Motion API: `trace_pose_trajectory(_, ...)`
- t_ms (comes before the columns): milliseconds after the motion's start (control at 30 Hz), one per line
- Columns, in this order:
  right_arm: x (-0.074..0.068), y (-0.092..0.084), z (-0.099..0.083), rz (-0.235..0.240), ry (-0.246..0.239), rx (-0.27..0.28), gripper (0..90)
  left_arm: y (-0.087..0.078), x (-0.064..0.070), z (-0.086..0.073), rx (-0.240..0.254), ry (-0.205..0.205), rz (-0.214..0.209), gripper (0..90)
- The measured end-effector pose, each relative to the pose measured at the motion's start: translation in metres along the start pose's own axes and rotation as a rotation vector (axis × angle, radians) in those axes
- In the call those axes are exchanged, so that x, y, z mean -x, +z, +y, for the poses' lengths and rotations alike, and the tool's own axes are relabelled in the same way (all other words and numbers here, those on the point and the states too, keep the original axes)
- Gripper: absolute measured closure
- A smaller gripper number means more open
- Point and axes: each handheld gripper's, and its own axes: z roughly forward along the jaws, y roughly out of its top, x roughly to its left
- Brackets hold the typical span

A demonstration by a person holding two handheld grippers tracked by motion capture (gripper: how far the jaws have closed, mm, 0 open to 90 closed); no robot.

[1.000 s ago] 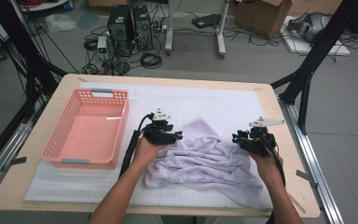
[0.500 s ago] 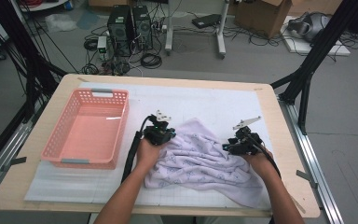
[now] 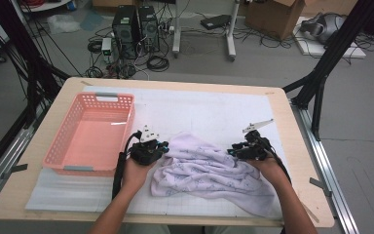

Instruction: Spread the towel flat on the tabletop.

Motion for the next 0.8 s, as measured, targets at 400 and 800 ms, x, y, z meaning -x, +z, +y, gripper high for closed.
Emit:
trace_pose_trajectory(400, -0.019, 0.013, 0.02, -0.137, -0.216, -0.071, 86.8, 0.0, -0.002, -0.002, 0.017, -0.024, -0.032, 87.3)
trace_pose_trajectory(800, -0.004, -0.003, 0.038, -0.437, -0.104, 0.135, 63.9, 0.013, 0.006, -0.001, -0.01, -0.028, -0.021, 65.5)
